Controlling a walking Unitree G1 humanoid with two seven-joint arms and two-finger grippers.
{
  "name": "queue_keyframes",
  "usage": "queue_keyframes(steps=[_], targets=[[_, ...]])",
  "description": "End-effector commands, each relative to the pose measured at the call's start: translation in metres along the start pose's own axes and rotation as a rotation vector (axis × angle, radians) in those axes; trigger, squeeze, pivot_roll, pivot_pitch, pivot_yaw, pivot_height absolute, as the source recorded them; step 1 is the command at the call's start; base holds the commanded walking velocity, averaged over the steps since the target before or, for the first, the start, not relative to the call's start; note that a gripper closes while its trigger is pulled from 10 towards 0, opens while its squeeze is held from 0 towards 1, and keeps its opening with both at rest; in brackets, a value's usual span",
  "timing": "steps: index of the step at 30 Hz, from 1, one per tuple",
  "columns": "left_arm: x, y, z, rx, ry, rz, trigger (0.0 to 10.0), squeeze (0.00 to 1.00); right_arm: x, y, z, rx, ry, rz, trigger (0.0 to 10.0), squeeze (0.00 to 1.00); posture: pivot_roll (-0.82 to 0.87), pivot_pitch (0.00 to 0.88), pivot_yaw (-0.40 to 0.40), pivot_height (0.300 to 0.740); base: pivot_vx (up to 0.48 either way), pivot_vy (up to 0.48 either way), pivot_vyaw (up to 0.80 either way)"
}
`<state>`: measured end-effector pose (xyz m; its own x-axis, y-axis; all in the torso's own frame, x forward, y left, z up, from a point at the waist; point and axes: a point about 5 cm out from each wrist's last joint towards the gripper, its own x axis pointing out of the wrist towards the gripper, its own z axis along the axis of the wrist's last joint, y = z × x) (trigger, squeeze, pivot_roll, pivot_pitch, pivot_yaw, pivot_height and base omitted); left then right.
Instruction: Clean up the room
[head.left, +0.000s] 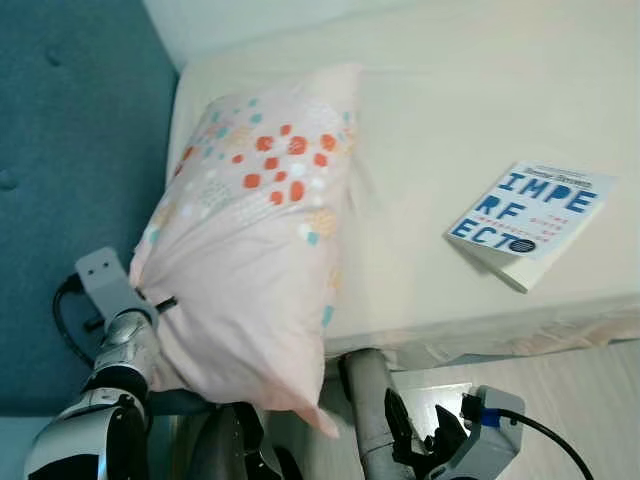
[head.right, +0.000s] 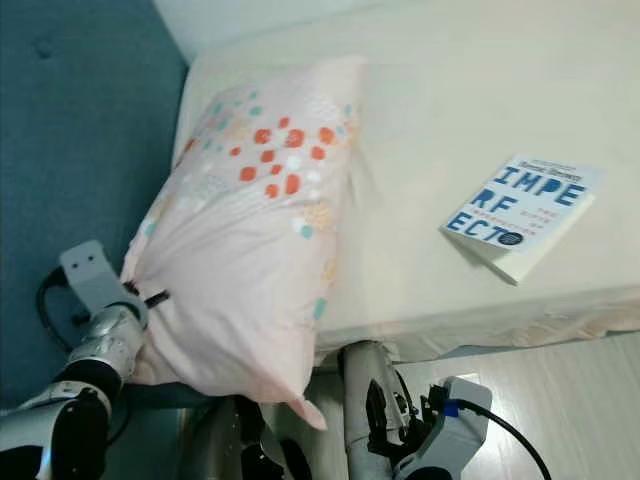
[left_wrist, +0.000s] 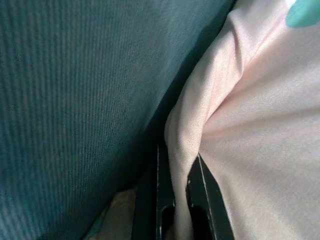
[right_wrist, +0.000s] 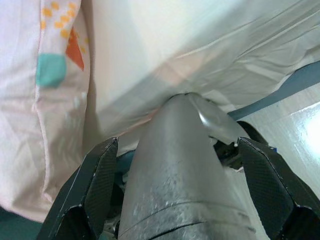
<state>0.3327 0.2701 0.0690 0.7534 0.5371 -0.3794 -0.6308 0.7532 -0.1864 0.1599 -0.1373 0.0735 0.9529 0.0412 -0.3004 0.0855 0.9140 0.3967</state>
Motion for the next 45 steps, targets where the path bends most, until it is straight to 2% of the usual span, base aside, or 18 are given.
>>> queue_keyframes(steps=[1,7,9,11,15,20,22,24,26,28,29,30,32,36,39,43,44,45], targets=[[-0.005,0.063,-0.041,-0.01,0.176,0.231,0.0,0.0,0.0,0.001,-0.01,0.041,0.042,-0.004,10.0,0.0,-0.26,0.416,0.171,0.611,0.0,0.0,0.0],[-0.01,0.073,-0.054,-0.007,0.212,0.258,0.0,0.0,0.002,0.003,-0.01,0.038,0.045,0.009,10.0,0.0,-0.26,0.408,0.171,0.611,0.0,0.0,0.0],[-0.007,0.085,-0.044,-0.003,0.186,0.257,0.0,0.0,0.004,0.004,-0.011,0.037,0.046,0.016,10.0,0.0,-0.25,0.401,0.171,0.611,0.0,0.0,0.0],[-0.007,0.085,-0.044,-0.003,0.186,0.257,0.0,0.0,0.004,0.004,-0.011,0.037,0.046,0.016,10.0,0.0,-0.25,0.401,0.171,0.611,0.0,0.0,0.0],[0.001,0.113,0.001,-0.006,0.075,0.248,0.0,0.0,0.011,0.0,-0.012,0.028,0.056,0.032,10.0,0.0,-0.21,0.371,0.158,0.611,0.0,0.0,0.0],[0.001,0.115,0.004,-0.009,0.067,0.247,0.0,0.0,0.013,0.0,-0.012,0.026,0.057,0.034,10.0,0.0,-0.21,0.371,0.158,0.611,0.0,0.0,0.0],[-0.002,0.125,0.008,-0.013,0.051,0.259,0.0,0.0,0.018,-0.002,-0.011,0.019,0.055,0.043,10.0,0.0,-0.19,0.333,0.147,0.611,0.0,0.0,0.0],[-0.015,0.151,0.006,-0.024,0.045,0.308,0.0,0.0,0.031,-0.004,-0.007,0.004,0.05,0.073,10.0,0.0,-0.16,0.282,0.128,0.611,0.0,0.0,0.0],[-0.015,0.151,0.006,-0.024,0.045,0.308,0.0,0.0,0.031,-0.004,-0.007,0.004,0.05,0.073,10.0,0.0,-0.16,0.282,0.128,0.611,0.0,0.0,0.0],[-0.031,0.175,-0.004,-0.015,0.063,0.359,0.0,0.0,0.042,-0.004,-0.004,-0.009,0.046,0.099,10.0,0.0,-0.15,0.255,0.116,0.611,0.0,0.0,0.0],[-0.031,0.175,-0.004,-0.015,0.063,0.359,0.0,0.0,0.042,-0.004,-0.004,-0.009,0.046,0.099,10.0,0.0,-0.15,0.255,0.116,0.611,0.0,0.0,0.0],[-0.046,0.191,-0.016,0.002,0.099,0.392,0.0,0.0,0.048,-0.004,-0.002,-0.023,0.046,0.113,10.0,0.0,-0.14,0.241,0.113,0.611,0.0,0.0,0.0],[-0.046,0.191,-0.016,0.002,0.099,0.392,0.0,0.0,0.048,-0.004,-0.002,-0.023,0.046,0.113,10.0,0.0,-0.14,0.241,0.113,0.611,0.0,0.0,0.0],[-0.079,0.218,-0.042,0.073,0.207,0.422,0.0,0.0,0.056,-0.004,-0.002,-0.028,0.048,0.131,10.0,0.0,-0.12,0.215,0.106,0.611,0.0,0.0,0.0],[-0.088,0.22,-0.052,0.09,0.286,0.36,0.0,0.0,0.059,-0.005,-0.003,-0.034,0.053,0.138,10.0,0.0,-0.11,0.203,0.1,0.611,0.0,0.0,0.0],[-0.09,0.211,-0.061,0.212,0.393,0.14,0.0,0.0,0.065,-0.007,-0.003,-0.043,0.06,0.147,10.0,0.0,-0.11,0.181,0.089,0.611,0.0,0.0,0.0],[-0.09,0.211,-0.061,0.212,0.393,0.14,0.0,0.0,0.065,-0.007,-0.003,-0.043,0.06,0.147,10.0,0.0,-0.11,0.181,0.089,0.611,0.0,0.0,0.0],[-0.093,0.219,-0.06,0.244,0.448,0.123,0.0,0.0,0.069,-0.008,0.0,-0.05,0.057,0.154,10.0,0.0,-0.1,0.177,0.086,0.611,0.0,0.0,0.0]])
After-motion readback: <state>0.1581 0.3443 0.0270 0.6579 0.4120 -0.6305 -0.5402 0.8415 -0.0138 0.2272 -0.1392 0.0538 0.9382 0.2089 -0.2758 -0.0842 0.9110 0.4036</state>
